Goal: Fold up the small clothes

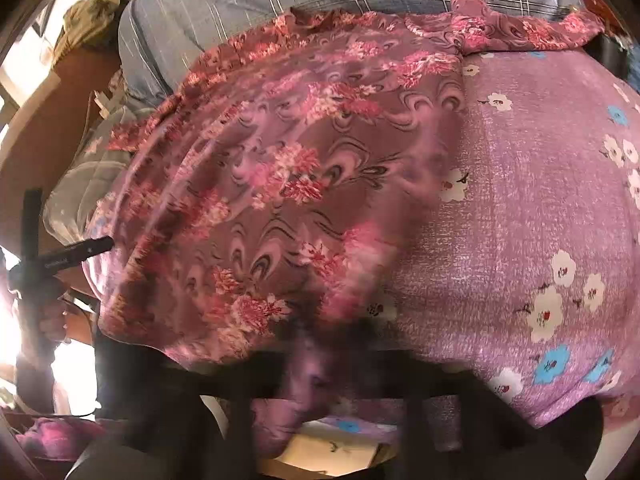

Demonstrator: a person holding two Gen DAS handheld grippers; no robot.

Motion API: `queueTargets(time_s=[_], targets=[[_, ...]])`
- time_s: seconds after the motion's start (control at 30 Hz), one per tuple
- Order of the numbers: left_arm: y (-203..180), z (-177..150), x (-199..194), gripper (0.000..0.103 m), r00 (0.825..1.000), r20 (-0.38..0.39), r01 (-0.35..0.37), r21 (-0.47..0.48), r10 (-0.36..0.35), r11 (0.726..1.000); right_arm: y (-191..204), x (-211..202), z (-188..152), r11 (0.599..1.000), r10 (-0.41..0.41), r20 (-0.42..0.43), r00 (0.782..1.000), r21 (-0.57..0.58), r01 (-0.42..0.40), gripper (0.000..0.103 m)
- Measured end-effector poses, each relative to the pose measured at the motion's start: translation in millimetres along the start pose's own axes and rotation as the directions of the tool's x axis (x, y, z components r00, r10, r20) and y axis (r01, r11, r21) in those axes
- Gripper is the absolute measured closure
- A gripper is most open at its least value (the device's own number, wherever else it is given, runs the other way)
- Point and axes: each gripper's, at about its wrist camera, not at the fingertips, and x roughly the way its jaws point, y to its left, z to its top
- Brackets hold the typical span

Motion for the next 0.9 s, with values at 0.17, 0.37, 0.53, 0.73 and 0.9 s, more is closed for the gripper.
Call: queueTargets(time_s=[0.17, 0.37, 0.53, 0.73, 0.9], targets=[[20.9, 4.2, -9.5, 0.0, 0.999, 0.033, 0.031, -0.068, -0.028, 0.997, -26.1, -63.7, 7.3, 1.0, -0.016, 0.196, 0.981, 0.022, 0.012, 0.098], [7.6, 10.5, 17.0, 0.0, 0.993, -0.046, 0.1, -0.105, -0.105, 0.989, -72.4, -69.4, 14.3, 0.986, -0.105, 0.189, 0.976, 0.145, 0.078, 0.099], [-22.9, 9.3, 31.6, 0.016, 0.987, -0.069, 0.138, -0.057, -0.142, 0.989, -62.9, -53.1, 11.1, 0.989, -0.1, 0.159, 0.982, 0.124, 0.081, 0.099], [-20.8, 23.0, 20.2, 0.1, 0.968, -0.016, 0.247, -0.101, -0.25, 0.964, -68.4, -59.3, 10.6, 0.989, -0.084, 0.169, 0.982, 0.134, 0.062, 0.099], [4.5, 20.9, -5.2, 0.1, 0.958, 0.036, 0.285, -0.158, -0.283, 0.945, -50.9, -94.8, 17.5, 0.995, -0.003, 0.243, 0.97, 0.093, -0.02, 0.099]])
